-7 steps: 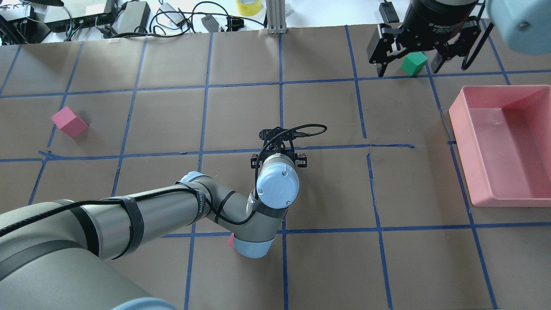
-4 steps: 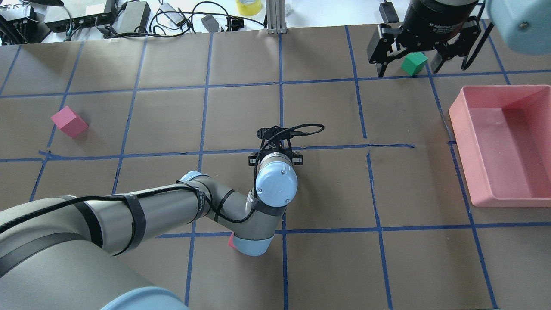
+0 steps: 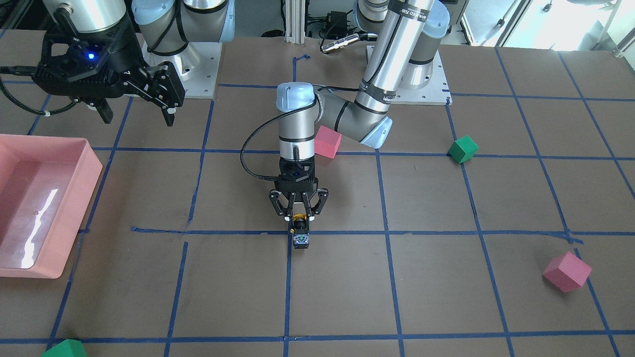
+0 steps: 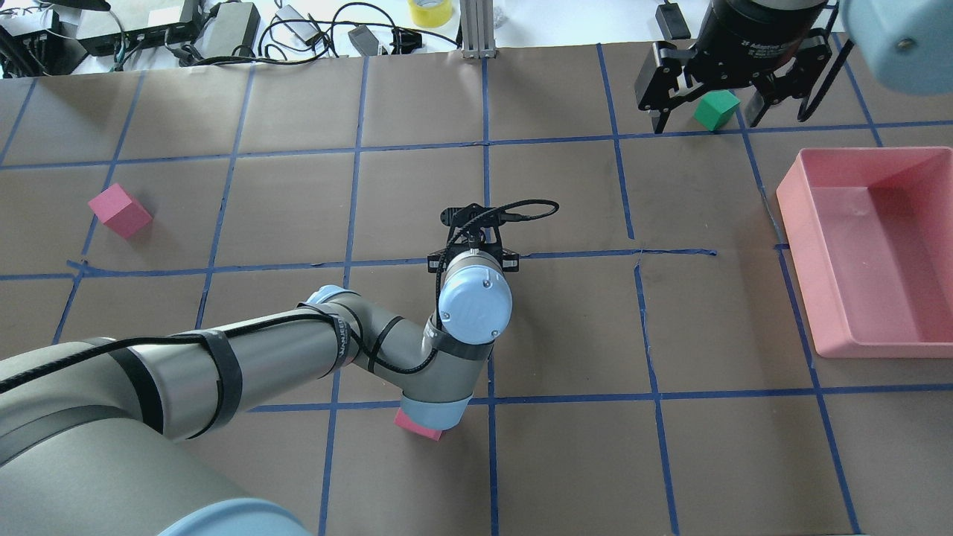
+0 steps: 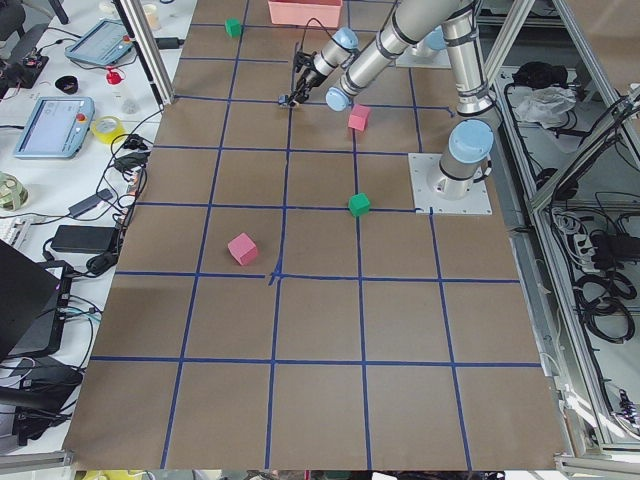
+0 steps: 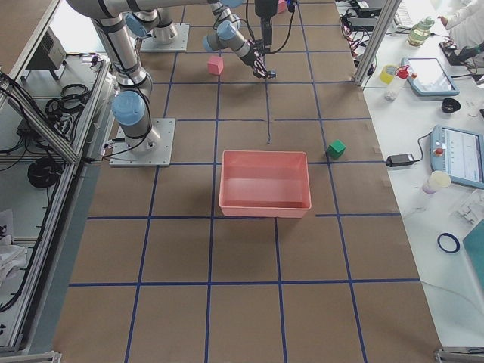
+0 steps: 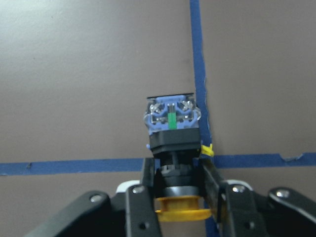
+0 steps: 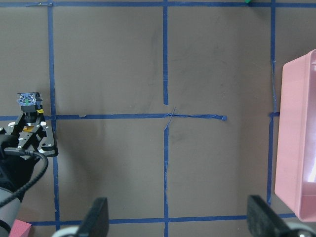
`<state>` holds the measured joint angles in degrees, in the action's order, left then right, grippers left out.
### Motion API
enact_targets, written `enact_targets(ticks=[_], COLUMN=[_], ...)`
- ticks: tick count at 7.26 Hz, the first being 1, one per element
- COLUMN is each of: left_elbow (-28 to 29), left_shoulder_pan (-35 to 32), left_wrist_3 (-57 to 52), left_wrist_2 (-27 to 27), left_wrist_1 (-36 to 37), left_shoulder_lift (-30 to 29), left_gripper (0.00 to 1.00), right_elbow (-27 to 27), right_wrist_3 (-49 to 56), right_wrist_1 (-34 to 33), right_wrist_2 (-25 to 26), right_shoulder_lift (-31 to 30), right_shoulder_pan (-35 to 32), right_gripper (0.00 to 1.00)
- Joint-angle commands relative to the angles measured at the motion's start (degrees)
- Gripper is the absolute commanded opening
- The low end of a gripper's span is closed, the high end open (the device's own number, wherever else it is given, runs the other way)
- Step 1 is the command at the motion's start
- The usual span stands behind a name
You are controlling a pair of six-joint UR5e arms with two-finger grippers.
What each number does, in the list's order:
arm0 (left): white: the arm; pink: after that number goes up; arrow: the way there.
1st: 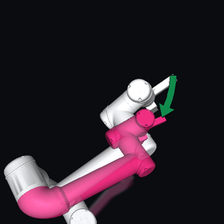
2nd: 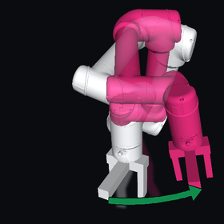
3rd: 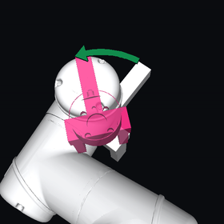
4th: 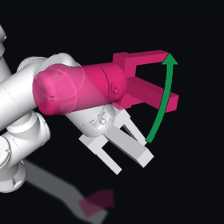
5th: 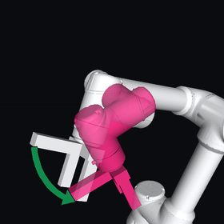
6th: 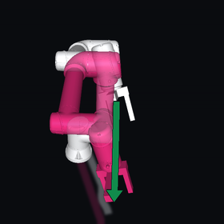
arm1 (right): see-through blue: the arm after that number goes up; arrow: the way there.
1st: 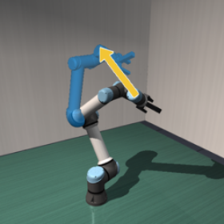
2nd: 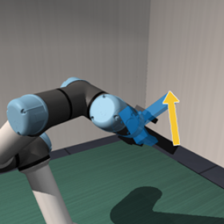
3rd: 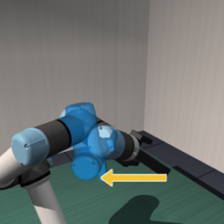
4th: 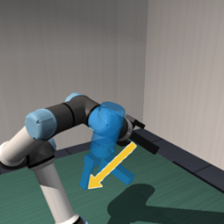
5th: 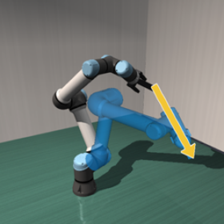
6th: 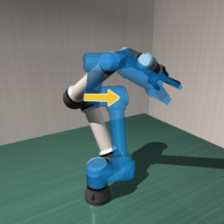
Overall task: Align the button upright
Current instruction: 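Grasp the button body with the left gripper and lift it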
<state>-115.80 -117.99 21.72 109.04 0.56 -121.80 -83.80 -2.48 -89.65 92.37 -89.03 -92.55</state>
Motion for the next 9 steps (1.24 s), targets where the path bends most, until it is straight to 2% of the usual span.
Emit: enact_targets(ticks=[1, 2, 3, 4, 5, 7, 8, 9], left_elbow=[5.81, 10.29, 15.99, 21.35, 23.67, 23.34, 22.3, 19.24], left_shoulder_pan=[5.29, 8.19, 11.61, 14.08, 15.24, 15.86, 16.04, 17.08], left_wrist_3=[-0.28, 0.24, 1.12, 6.96, 17.98, 41.98, 44.26, 45.5], left_wrist_2=[-4.77, -6.8, -11.52, -17.23, -24.85, -36.81, -45.84, -52.37], left_wrist_1=[-11.55, -23.2, -37.33, -49.39, -55.08, -55.31, -55.75, -56.88], left_shoulder_lift=[3.47, 5.67, 7.69, 9.28, 10.25, 10.09, 9.22, 8.6], left_gripper=[0.09, 0.09, 0.1, 0.1, 0.03, 0.0, 0.0, 0.0], right_elbow=[-0.05, -0.05, -0.05, -0.05, 0.04, -0.05, 0.04, 0.04], right_wrist_3=[0.19, -0.07, -0.07, 0.02, 0.19, 0.02, -0.07, -0.33], right_wrist_1=[-0.09, 0.0, 0.0, 0.17, 0.0, -0.09, -0.09, -0.17], right_wrist_2=[-0.17, -0.7, -0.36, -0.53, -0.09, -0.18, -0.18, -0.87], right_shoulder_lift=[0.0, 0.0, 0.0, 0.0, 0.0, 0.0, 0.0, -0.09], right_shoulder_pan=[-0.09, -0.09, -0.09, -0.09, -0.09, -0.09, 0.0, -0.09], right_gripper=[1.0, 1.0, 1.0, 1.0, 1.0, 1.0, 1.0, 1.0])
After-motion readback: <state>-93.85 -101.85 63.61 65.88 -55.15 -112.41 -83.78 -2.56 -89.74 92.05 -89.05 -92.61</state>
